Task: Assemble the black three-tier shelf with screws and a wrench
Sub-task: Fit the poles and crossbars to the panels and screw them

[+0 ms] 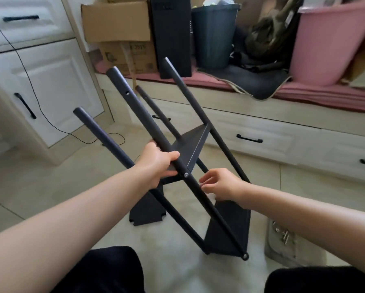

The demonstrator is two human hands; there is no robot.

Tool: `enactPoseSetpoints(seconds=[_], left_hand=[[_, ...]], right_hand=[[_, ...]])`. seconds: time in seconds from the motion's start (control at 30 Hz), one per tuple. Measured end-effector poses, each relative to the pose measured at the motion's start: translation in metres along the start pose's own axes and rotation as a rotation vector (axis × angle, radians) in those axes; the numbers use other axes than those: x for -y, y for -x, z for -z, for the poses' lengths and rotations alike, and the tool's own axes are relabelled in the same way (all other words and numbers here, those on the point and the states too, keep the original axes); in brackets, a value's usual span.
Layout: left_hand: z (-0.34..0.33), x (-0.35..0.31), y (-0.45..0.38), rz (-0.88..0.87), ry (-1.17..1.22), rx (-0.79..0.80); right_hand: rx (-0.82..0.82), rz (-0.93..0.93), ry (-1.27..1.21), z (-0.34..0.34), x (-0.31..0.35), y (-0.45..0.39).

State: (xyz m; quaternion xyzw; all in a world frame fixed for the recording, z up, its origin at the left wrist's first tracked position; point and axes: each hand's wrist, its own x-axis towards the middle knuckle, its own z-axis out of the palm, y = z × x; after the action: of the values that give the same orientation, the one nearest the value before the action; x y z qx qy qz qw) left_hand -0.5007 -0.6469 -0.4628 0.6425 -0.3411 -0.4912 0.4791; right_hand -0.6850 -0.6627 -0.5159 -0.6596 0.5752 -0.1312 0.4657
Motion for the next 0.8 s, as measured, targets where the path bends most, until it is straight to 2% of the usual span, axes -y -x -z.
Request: enactPoseSetpoints(seconds=[0.17,0.3,0.47,0.63,0.8], left_hand=[[-0.001,0.007,0.01,-0.133,-0.181,0.081],[-0.002,0.007,0.02,-0.184,-0.281,0.147],[0.006,0.007,0.029,-0.254,-0.339,0.284],[0.013,0.009,0.036,-0.319,-0.421,0.381],[0.018,0.013,0.037,-0.347,-0.492,0.404]], right_hand=[[-0.267,-0.037,-0.141,0.049,-0.011,0.0],[-0.446,-0.139,-0.189,0.09,-0.034,-0.003],[-0.516,-0.211,-0.195,0.118,-0.052,-0.004],[-0.508,-0.161,-0.18,0.128,-0.053,-0.009],[-0.509,-0.099,-0.217,0.123,-0.047,-0.013]])
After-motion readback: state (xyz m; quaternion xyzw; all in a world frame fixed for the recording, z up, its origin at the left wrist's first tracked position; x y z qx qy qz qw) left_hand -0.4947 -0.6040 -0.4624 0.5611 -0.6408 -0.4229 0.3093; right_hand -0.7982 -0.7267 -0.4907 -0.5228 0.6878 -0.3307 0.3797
